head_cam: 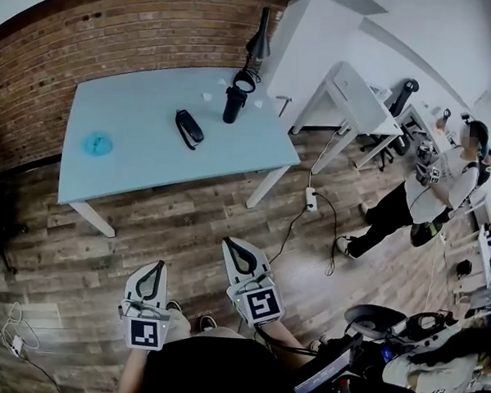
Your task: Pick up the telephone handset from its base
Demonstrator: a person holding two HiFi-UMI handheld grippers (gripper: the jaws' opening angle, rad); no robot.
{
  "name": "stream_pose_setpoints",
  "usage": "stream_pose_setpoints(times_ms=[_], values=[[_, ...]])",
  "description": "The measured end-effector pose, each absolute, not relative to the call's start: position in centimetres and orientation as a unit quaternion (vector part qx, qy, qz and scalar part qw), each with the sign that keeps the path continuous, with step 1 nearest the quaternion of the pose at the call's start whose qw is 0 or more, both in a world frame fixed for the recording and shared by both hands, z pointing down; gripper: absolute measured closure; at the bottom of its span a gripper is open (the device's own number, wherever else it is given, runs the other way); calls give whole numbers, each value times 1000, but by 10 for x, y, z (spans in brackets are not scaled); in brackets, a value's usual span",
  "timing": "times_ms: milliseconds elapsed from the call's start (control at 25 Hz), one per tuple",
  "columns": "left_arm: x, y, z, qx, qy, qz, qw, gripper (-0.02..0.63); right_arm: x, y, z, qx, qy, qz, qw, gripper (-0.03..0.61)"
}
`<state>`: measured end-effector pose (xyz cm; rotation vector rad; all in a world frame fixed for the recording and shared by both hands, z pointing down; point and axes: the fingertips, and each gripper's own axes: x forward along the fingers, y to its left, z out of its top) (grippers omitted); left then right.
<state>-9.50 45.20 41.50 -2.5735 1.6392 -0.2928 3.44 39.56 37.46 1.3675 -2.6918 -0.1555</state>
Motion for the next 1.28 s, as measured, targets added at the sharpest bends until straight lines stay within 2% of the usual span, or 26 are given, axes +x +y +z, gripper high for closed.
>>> stream_pose_setpoints(times_ms=[280,440,800,960,1280], values=[[-112,416,401,-861,502,-72,43,591,-4,381,365,458,-884,-55,75,561],[-112,410,408,-864,485,-107,85,591,-14,366,373,452,-887,-52,86,561],[-124,365,431,-849,509,-137,30,591,-28,293,394,426,-902,-20,65,561],[-109,327,437,-847,501,-172,44,591,-20,252,405,403,-913,-32,65,561],[-52,243,435,-851,489,-188,37,591,34,161,417,411,-910,17,54,561]])
